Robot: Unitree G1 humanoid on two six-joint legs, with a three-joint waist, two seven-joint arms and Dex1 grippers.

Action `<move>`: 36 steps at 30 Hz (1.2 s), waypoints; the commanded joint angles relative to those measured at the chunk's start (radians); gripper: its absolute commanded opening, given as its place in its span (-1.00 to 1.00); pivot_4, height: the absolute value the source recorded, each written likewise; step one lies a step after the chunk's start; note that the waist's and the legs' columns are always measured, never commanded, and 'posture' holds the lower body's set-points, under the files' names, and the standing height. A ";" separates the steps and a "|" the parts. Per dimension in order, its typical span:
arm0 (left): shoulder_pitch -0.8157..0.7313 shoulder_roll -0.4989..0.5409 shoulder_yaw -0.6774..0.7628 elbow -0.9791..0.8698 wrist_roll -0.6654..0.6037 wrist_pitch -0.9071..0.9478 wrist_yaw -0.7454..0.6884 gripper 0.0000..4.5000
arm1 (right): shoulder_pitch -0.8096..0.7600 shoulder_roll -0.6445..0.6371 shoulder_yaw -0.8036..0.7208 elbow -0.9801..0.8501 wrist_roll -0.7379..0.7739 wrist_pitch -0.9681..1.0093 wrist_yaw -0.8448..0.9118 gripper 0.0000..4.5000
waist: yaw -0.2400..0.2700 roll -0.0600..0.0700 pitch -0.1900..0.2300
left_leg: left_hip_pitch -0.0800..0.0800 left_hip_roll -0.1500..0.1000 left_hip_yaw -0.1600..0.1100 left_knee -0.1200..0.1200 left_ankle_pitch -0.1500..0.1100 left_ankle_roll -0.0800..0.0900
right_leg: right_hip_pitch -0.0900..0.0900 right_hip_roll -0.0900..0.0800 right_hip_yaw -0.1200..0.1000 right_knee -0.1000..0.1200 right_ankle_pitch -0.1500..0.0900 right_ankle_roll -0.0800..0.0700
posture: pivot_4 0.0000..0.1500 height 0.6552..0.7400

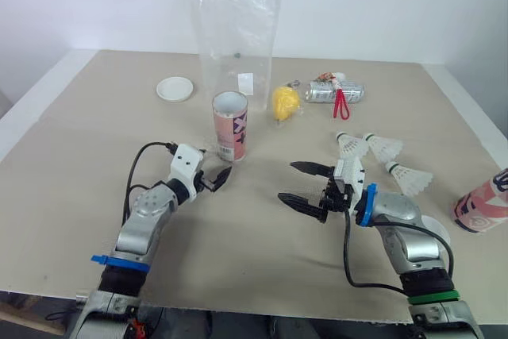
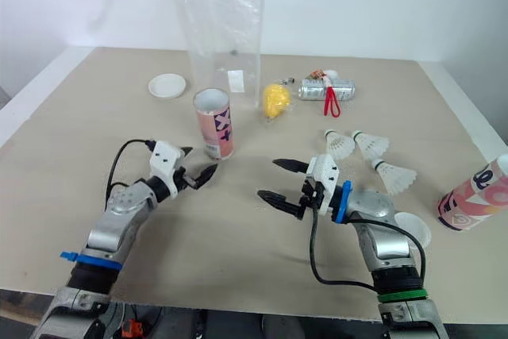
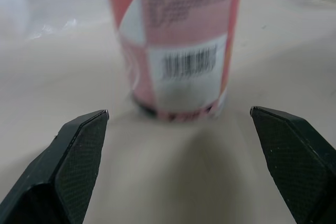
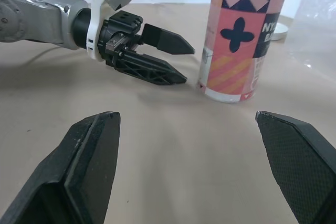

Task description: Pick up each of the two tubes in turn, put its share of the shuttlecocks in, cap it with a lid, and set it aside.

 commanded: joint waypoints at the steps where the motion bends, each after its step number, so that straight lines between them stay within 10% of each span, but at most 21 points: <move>1: -0.103 -0.010 -0.013 0.132 0.012 -0.072 -0.054 1.00 | 0.007 -0.005 -0.004 -0.070 -0.009 0.002 -0.025 0.96 | 0.000 0.000 0.000 | 0.000 0.000 0.000 0.000 0.000 0.000 | 0.000 0.000 0.000 0.000 0.000 0.000 | 1.00 1.00; 31: -0.477 -0.086 0.014 0.793 0.067 -0.381 -0.143 1.00 | 0.074 0.014 0.033 -0.217 -0.033 0.045 -0.143 0.96 | 0.001 0.000 0.000 | -0.006 -0.001 -0.002 0.001 0.000 0.000 | -0.004 0.000 -0.001 0.000 0.000 0.001 | 1.00 1.00; 36: -0.464 -0.092 0.022 0.788 0.074 -0.400 -0.132 0.42 | 0.089 0.005 0.026 -0.225 -0.034 0.045 -0.146 1.00 | 0.001 0.000 0.000 | -0.006 -0.001 -0.002 0.001 0.000 0.000 | -0.004 0.000 -0.001 0.000 0.001 0.001 | 1.00 1.00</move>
